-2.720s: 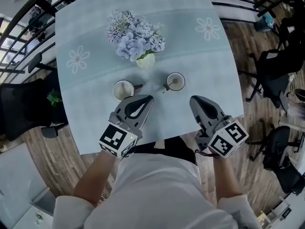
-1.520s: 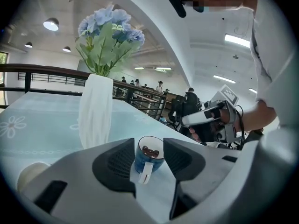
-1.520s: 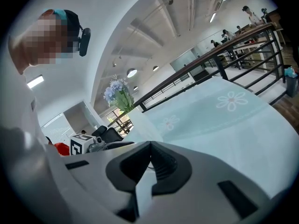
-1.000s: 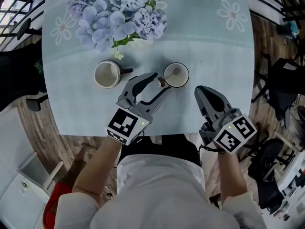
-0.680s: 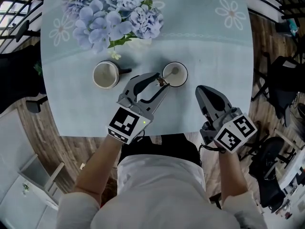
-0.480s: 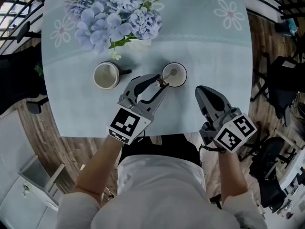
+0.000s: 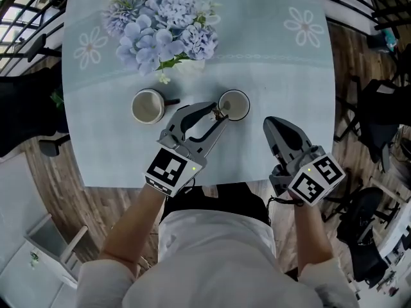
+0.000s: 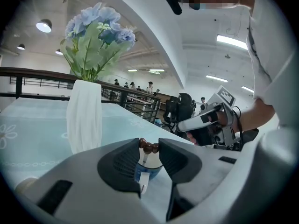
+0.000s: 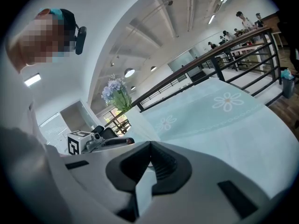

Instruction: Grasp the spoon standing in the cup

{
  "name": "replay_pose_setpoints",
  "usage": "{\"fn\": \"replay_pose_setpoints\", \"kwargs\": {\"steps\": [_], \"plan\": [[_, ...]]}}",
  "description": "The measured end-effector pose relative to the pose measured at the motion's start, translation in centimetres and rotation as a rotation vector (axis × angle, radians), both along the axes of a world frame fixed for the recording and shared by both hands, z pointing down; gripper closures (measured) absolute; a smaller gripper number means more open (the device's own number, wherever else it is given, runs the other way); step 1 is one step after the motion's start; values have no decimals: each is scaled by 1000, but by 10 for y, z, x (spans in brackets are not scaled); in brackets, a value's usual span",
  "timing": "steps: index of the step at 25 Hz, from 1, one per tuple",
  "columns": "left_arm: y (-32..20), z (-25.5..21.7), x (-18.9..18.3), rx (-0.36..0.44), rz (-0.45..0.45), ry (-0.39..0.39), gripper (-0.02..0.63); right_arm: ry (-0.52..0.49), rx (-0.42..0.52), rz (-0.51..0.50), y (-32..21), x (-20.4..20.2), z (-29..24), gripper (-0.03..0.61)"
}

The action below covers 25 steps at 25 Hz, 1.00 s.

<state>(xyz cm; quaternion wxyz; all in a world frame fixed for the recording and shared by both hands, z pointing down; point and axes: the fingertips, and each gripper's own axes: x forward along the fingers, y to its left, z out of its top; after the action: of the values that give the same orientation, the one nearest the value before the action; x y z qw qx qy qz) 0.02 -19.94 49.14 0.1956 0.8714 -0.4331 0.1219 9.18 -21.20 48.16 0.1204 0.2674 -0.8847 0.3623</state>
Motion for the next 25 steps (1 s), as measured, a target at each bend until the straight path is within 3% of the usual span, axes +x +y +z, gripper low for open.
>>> {"fn": "replay_pose_setpoints", "kwargs": {"steps": [25], "plan": [[0,-97,-4,174,32,13,474,-52,129,20,-4,-13,-71,557]]}}
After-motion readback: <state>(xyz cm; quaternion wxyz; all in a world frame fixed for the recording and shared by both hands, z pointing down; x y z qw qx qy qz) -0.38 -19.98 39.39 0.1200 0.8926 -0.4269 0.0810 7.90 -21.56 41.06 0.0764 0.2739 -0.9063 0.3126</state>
